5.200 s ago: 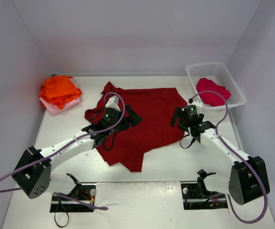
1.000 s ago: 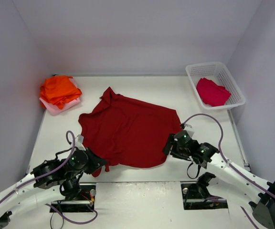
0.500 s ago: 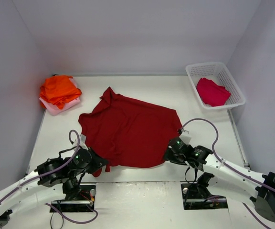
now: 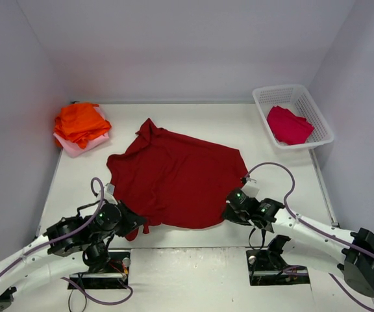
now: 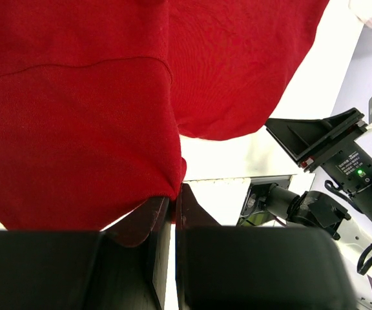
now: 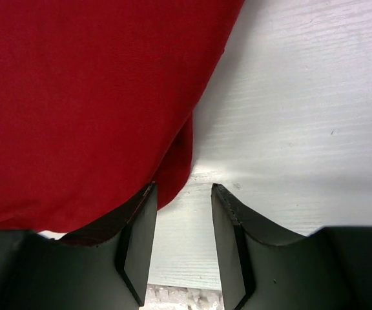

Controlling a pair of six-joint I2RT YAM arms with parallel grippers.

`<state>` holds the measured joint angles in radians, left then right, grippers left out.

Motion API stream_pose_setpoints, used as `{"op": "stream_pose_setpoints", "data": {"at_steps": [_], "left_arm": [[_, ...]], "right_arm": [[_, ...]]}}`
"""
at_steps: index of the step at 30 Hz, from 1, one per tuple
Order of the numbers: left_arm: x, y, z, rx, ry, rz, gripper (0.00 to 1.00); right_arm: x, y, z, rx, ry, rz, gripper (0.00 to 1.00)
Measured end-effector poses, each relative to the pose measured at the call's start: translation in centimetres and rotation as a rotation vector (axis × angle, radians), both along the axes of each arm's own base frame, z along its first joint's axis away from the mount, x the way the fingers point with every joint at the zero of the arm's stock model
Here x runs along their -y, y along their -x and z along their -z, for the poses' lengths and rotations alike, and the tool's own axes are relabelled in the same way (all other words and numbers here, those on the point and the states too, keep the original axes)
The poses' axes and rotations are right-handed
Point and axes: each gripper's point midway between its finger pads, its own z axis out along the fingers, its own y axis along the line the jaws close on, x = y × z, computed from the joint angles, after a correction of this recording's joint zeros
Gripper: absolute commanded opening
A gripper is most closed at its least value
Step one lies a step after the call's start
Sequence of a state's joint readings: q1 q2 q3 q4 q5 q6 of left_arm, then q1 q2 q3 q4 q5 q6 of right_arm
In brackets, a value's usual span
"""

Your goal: Fold and stack the t-shirts

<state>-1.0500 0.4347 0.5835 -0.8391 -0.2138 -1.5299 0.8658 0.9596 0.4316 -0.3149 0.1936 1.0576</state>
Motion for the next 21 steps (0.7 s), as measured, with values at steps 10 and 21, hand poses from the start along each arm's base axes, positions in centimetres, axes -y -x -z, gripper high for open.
{"op": "stream_pose_setpoints", "data": {"at_steps": [10, 21], "left_arm": [[-0.2, 0.1, 0.1, 0.002, 0.009, -0.004, 0.00], [-0.4, 0.3, 0.9, -0.009, 0.015, -0.015, 0.00]], "right_arm": [[0.3, -0.3, 0.6, 0.003, 0.016, 0.030, 0.34], [0.3, -0.5, 2.0, -0.023, 0.091, 0.027, 0.29]]}}
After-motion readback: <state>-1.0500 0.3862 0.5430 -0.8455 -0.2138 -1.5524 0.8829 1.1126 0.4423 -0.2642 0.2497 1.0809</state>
